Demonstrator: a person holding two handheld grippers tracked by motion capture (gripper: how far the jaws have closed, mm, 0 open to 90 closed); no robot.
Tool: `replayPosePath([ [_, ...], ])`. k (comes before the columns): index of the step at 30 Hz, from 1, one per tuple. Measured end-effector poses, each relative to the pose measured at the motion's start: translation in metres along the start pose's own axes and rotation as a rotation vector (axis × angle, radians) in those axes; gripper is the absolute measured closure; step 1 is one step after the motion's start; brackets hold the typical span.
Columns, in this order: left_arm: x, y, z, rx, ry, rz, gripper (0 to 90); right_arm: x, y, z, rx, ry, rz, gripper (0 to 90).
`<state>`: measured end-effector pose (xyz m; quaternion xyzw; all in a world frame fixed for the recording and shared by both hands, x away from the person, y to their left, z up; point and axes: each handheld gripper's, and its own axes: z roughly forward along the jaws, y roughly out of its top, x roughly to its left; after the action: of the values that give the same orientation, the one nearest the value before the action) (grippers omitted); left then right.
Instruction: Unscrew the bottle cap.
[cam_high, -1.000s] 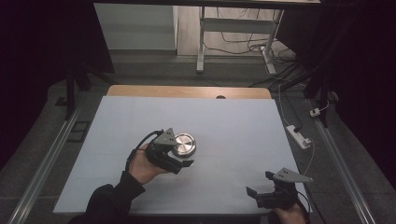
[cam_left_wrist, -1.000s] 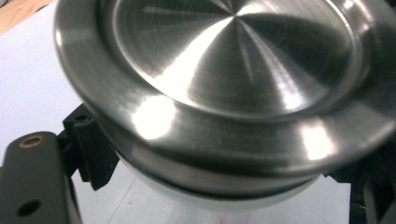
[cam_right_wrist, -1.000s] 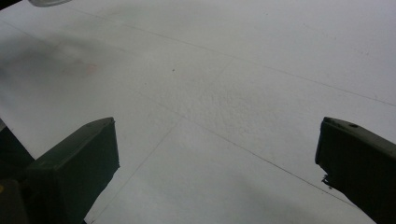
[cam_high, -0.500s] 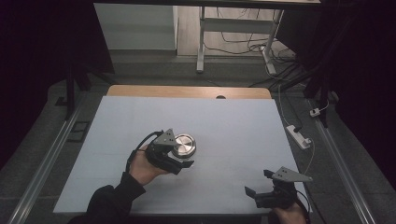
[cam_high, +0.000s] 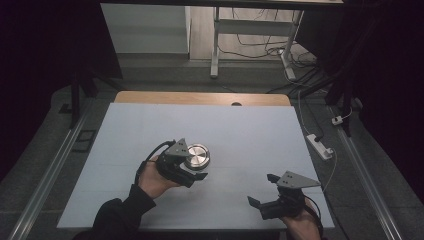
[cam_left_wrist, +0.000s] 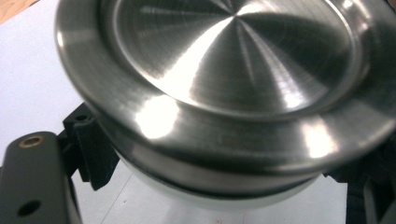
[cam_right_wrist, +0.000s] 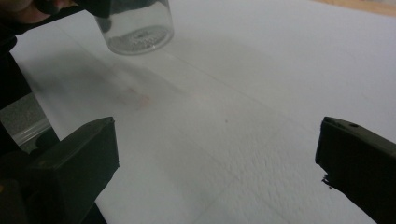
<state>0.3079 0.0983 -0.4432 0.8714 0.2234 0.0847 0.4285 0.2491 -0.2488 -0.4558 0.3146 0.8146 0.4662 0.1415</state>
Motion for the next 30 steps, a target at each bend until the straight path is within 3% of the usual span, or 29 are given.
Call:
replayPosePath([
  [7,0.000,-0.001,0.001,-0.001,-0.008,0.000,15.5,0.007,0.029,0.014,-0.007,0.055,-0.036,0.0],
  [12,-0.001,-0.001,0.003,0.004,-0.009,0.003,15.5,0.015,0.051,0.032,0.014,0.059,-0.088,0.0],
  [30,-0.005,-0.001,0.009,0.020,-0.014,0.000,15.5,0.034,0.102,0.070,0.000,0.112,-0.121,0.0],
])
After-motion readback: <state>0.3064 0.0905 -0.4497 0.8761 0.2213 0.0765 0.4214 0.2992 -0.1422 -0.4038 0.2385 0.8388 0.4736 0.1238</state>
